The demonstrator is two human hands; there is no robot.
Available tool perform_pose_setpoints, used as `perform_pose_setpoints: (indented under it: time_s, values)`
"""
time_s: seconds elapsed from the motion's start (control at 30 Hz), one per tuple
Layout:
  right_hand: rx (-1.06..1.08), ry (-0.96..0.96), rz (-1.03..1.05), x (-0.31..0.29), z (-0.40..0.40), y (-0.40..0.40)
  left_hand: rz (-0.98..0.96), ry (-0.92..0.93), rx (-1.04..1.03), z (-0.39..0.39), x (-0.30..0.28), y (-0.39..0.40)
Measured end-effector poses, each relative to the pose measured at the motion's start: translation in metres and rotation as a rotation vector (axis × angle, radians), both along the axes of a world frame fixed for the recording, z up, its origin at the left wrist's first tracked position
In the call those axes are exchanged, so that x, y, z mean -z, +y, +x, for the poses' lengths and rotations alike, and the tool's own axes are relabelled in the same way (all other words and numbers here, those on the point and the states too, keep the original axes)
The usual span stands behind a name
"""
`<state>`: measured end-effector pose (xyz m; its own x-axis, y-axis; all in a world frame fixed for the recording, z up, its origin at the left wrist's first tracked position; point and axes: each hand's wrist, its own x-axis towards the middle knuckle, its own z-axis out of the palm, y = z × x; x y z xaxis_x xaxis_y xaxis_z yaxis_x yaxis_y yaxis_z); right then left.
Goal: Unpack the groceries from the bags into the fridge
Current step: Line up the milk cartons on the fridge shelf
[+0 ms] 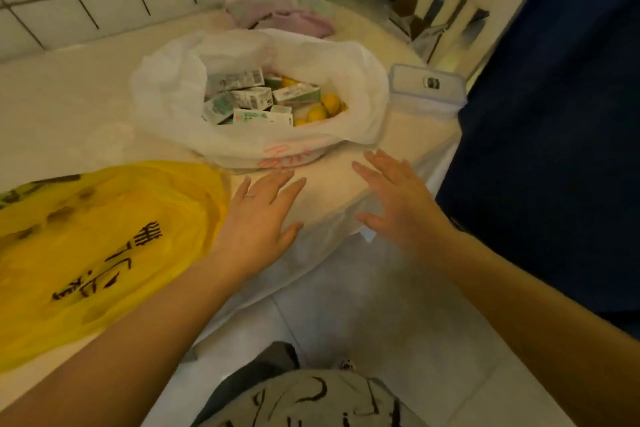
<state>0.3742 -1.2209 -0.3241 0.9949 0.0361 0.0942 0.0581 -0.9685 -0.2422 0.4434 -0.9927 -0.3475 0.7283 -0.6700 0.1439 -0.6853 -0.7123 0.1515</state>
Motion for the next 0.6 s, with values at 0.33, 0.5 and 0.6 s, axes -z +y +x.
perform_pose_setpoints:
  time_s: [0.33,0.5,0.6]
  values:
    - [-0.271,-0.007,-0.005,-0.002,0.141,-0.029,-0.058,-0.009,-0.246,0.078,0.0,-0.03]
    - [-0.329,0.018,-0.034,-0.001,0.205,-0.035,-0.115,0.039,-0.323,0.126,0.0,-0.031]
    - [-0.322,0.045,0.002,-0.001,0.241,-0.03,-0.141,0.031,-0.349,0.155,-0.001,-0.031]
